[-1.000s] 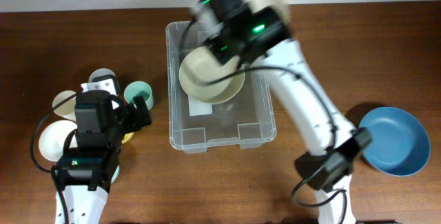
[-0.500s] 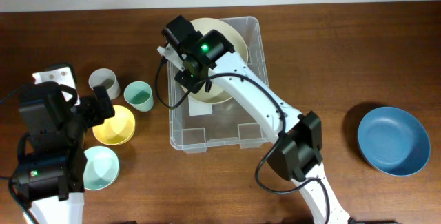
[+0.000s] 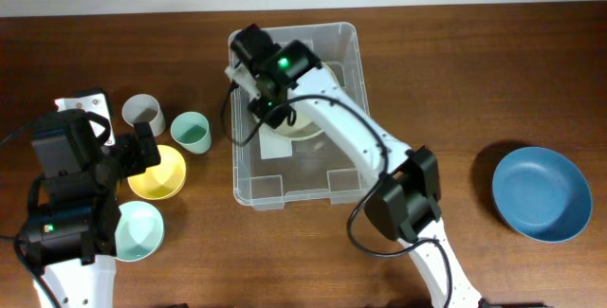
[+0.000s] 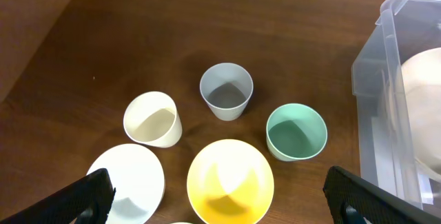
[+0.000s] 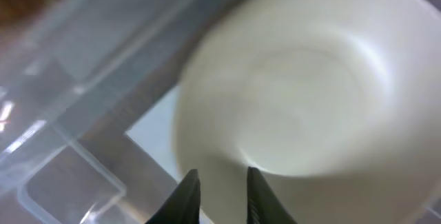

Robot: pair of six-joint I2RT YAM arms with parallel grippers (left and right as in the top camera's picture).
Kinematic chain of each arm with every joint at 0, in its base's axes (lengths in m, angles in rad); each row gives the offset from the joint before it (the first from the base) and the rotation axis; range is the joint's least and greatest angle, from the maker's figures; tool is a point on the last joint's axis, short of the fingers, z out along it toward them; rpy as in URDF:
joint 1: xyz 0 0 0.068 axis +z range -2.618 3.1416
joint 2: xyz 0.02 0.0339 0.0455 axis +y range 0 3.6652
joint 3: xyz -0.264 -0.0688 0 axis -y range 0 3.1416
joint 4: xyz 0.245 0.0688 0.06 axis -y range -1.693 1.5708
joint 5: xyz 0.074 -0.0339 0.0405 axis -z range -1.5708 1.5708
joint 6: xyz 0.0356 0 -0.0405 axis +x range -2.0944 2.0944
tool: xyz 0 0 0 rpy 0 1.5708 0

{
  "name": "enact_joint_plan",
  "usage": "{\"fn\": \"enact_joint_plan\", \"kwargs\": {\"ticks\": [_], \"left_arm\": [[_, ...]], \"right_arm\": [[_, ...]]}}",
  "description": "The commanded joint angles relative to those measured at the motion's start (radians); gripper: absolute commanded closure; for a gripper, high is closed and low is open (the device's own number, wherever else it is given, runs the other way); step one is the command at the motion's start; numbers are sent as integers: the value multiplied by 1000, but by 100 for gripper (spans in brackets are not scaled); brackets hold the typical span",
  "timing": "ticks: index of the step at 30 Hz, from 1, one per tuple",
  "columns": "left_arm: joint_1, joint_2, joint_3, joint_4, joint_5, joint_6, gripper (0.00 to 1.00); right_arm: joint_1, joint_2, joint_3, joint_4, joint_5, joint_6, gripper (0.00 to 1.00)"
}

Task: Pack container
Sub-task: 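Move the right gripper back to the dark blue bowl and grasp it, then place the dark blue bowl onto the plate in the bin, release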

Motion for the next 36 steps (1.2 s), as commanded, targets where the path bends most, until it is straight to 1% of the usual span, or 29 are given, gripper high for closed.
{"fn": "enact_joint_plan", "kwargs": {"ticks": [1, 3, 6, 7, 8, 9, 10, 11, 12, 13, 17, 20, 21, 23, 24, 27, 30, 32, 34, 35, 36], "left_arm": [[7, 1, 9, 5, -3, 19, 1], [7, 1, 9, 13, -3, 19, 1], [7, 1, 9, 21, 0, 19, 1], [6, 1, 9, 22, 1, 19, 1], [6, 1, 9, 22, 1, 19, 1], [6, 1, 9, 22, 0, 19, 1], [7, 1, 9, 22, 0, 19, 1], [7, 1, 9, 22, 0, 19, 1], [7, 1, 9, 22, 1, 19, 1], [6, 1, 9, 23, 1, 19, 1], [6, 1, 9, 22, 1, 19, 1], [6, 1, 9, 22, 2, 19, 1], [6, 1, 9, 22, 8, 19, 1], [6, 1, 9, 23, 25, 19, 1], [6, 1, 9, 23, 35, 19, 1], [6, 1, 9, 25, 35, 19, 1], [6, 1, 9, 25, 39, 19, 1], [6, 1, 9, 25, 39, 19, 1], [6, 1, 9, 25, 39, 19, 1], [6, 1, 9, 25, 39, 19, 1], [6, 1, 9, 25, 39, 19, 1]], "right_arm": [[-120, -182, 54, -1, 131, 180, 78], [-214, -253, 56, -14, 188, 304, 73], [-390, -325, 55, -90, 211, 517, 70], [-460, -335, 55, -135, 210, 596, 63], [-607, -332, 50, -237, 171, 678, 53], [-669, -324, 38, -277, 144, 697, 45], [-697, -321, 30, -293, 132, 698, 43], [-766, -308, 1, -322, 100, 698, 18], [-796, -305, -17, -332, 86, 698, 1], [-850, -302, -68, -333, 58, 701, 1], [-961, -302, -230, -293, -3, 701, 1], [-1030, -302, -402, -209, -33, 701, 1], [-1052, -302, -494, -155, -40, 701, 1], [-1064, -302, -581, -101, -37, 701, 1], [-1069, -302, -659, -45, -37, 701, 1], [-1069, -302, -791, 69, -37, 702, 1], [-1069, -302, -902, 177, -37, 701, 1], [-1069, -302, -938, 217, -37, 701, 1], [-1069, -302, -965, 249, -37, 701, 10], [-1069, -302, -971, 257, -36, 701, 19], [-1069, -302, -972, 259, -37, 700, 26]]}}
